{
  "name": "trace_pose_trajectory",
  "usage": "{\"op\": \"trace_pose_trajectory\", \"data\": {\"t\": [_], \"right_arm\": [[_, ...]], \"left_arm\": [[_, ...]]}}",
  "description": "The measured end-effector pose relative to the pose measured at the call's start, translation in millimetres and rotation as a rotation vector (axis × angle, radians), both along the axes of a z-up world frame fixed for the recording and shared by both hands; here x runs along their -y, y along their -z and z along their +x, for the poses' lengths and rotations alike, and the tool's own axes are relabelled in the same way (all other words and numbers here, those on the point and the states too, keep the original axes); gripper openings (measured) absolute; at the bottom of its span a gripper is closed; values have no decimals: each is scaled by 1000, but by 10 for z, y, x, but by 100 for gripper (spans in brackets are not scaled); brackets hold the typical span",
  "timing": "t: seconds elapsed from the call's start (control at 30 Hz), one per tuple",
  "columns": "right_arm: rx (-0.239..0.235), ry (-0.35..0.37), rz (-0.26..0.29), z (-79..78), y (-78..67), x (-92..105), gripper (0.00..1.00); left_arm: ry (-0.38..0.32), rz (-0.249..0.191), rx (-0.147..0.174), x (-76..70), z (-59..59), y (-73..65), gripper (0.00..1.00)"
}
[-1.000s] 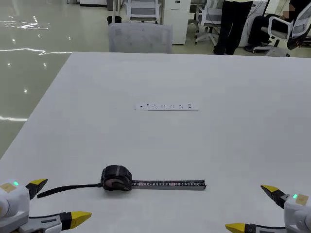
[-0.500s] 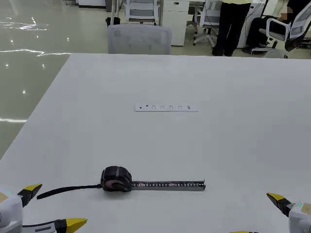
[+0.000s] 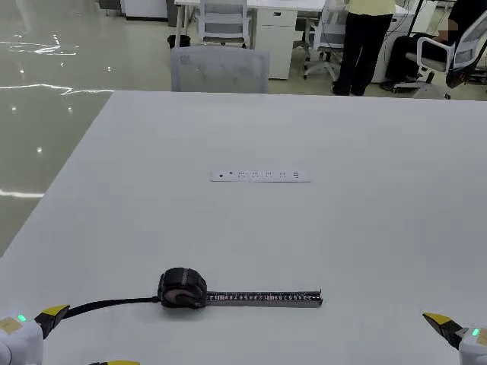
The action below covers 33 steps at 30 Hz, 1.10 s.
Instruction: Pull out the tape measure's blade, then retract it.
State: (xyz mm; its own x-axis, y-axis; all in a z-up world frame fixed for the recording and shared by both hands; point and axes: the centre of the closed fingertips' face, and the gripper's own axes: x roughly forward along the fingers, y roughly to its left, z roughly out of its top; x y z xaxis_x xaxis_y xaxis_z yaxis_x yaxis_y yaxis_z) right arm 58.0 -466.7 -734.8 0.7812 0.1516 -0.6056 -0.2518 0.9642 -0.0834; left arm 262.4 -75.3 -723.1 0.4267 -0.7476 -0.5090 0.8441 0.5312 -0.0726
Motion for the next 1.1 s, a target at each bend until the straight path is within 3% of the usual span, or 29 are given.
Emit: {"op": "trace_pose_trajectory", "data": {"t": [0.07,0.17,0.37,0.83,1.0,1.07,1.1], "right_arm": [[4,-6,1,-3,-4,-5,100],[1,-12,-8,-11,3,-2,100],[-4,-27,-9,-17,8,-23,100],[-6,-48,-27,-31,1,-36,100],[-1,-59,-40,-2,-35,-39,100],[5,-74,-36,31,-85,-69,100],[2,-82,-48,46,-104,-73,100]], "left_arm": [[0,-2,8,11,1,-16,100],[-6,-10,-10,17,5,-13,100],[-10,8,-7,-6,9,2,100],[-28,9,17,-6,55,-70,100],[-29,-2,12,77,47,-141,100],[-32,6,-17,129,27,-162,100],[-27,-5,-6,176,24,-211,100]]}}
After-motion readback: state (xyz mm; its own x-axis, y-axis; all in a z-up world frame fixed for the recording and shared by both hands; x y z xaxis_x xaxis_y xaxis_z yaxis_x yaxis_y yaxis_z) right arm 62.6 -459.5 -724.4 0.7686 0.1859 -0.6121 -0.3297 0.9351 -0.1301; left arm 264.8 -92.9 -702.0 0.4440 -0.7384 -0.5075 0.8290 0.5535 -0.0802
